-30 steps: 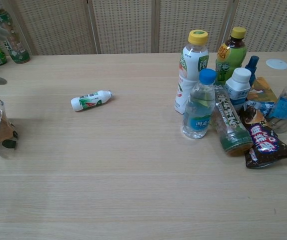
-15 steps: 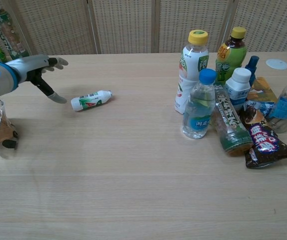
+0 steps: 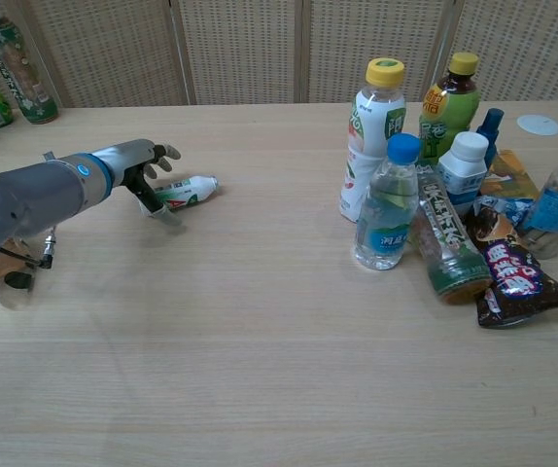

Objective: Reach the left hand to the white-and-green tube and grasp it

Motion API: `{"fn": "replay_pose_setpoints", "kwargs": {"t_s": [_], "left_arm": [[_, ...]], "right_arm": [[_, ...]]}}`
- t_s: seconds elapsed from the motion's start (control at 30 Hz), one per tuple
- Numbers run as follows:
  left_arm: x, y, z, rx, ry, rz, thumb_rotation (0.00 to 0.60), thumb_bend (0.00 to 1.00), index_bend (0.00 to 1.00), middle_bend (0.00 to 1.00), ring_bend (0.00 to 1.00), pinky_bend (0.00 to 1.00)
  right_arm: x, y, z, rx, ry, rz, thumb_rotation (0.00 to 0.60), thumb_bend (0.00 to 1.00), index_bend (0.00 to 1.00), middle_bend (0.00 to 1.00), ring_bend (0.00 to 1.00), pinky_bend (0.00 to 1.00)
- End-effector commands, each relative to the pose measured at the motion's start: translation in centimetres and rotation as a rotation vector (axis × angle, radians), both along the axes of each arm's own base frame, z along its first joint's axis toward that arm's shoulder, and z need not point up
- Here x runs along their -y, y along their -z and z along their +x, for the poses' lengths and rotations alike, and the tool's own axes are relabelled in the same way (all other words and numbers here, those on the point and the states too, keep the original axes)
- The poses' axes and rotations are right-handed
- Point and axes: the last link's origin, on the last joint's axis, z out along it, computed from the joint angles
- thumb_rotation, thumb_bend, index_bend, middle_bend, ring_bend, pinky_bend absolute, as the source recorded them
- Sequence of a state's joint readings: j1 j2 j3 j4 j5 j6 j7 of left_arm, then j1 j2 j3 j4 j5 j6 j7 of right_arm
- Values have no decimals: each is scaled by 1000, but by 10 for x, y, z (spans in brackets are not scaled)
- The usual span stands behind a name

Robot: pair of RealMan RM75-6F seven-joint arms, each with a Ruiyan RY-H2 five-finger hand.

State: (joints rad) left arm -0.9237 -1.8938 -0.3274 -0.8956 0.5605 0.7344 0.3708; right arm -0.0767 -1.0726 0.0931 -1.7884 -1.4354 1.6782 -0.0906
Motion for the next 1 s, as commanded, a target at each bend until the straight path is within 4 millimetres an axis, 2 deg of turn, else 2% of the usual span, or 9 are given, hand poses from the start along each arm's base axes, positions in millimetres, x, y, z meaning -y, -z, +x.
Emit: {"fn": "replay_pose_setpoints", "kwargs": {"t_s": [0.03,0.17,0.4,0.63,0.73,0.83,1.0], "left_arm": [[-3,7,7,23,-16,9,600,227,200,263,302,142],[-4,11,9,43,-36,28,600,325,317,386,446,288],[-5,11,10,60,-47,71,600,397,434,495,558,412],[-9,0,10,79,-52,119,600,411,487,553,617,481],[-14,-15,9,96,-47,154,600,410,490,556,620,487],[-17,-39,8,101,-28,196,600,411,489,557,620,488],[-10,-97,4,90,29,277,600,410,489,557,620,488]], "right_arm": [[-4,-3,-1,-1,8,-8,522,149,0,0,0,0],[-9,-6,-4,1,14,-16,522,148,0,0,0,0],[-12,-6,-5,14,11,-20,524,149,0,0,0,0],[-12,-6,-5,19,5,-22,528,145,0,0,0,0],[-11,-6,-5,19,0,-21,526,145,0,0,0,0],[-9,-4,-4,21,-9,-17,525,146,0,0,0,0],[-6,0,-5,33,-22,-7,521,147,0,0,0,0]]}}
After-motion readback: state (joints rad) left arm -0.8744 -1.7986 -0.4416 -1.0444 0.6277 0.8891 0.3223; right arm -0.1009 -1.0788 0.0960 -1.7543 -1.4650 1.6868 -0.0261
